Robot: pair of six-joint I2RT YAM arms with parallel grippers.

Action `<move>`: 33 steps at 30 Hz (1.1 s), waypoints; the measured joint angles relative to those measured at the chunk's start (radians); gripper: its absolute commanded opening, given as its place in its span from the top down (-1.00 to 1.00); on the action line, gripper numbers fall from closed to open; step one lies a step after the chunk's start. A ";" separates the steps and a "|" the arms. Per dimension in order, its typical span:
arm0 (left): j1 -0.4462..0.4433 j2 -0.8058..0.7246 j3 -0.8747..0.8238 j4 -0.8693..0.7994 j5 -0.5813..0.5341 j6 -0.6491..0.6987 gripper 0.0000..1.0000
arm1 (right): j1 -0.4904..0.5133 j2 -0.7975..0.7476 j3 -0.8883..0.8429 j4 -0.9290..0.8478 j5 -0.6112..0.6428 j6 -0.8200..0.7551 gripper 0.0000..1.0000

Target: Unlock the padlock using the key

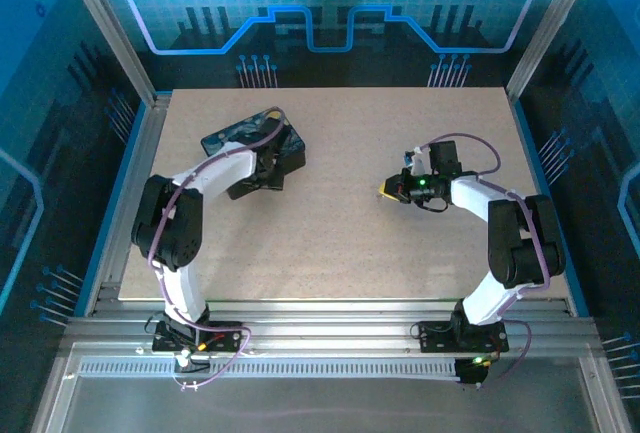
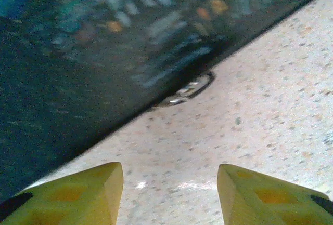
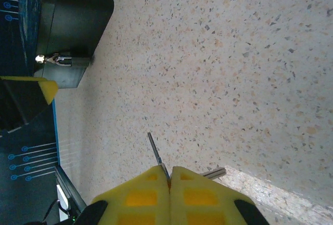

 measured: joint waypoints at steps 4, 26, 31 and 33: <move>-0.062 0.049 -0.005 0.072 -0.068 -0.160 -0.17 | 0.026 0.000 0.019 -0.002 0.000 0.000 1.00; -0.051 0.136 -0.052 0.258 -0.243 -0.490 -0.08 | 0.080 -0.010 0.038 0.001 0.000 0.007 1.00; -0.047 0.137 -0.069 0.294 -0.258 -0.493 0.05 | 0.084 -0.010 0.038 0.004 0.000 0.011 1.00; -0.045 0.137 -0.074 0.307 -0.264 -0.492 0.10 | 0.087 -0.010 0.038 0.005 0.000 0.011 1.00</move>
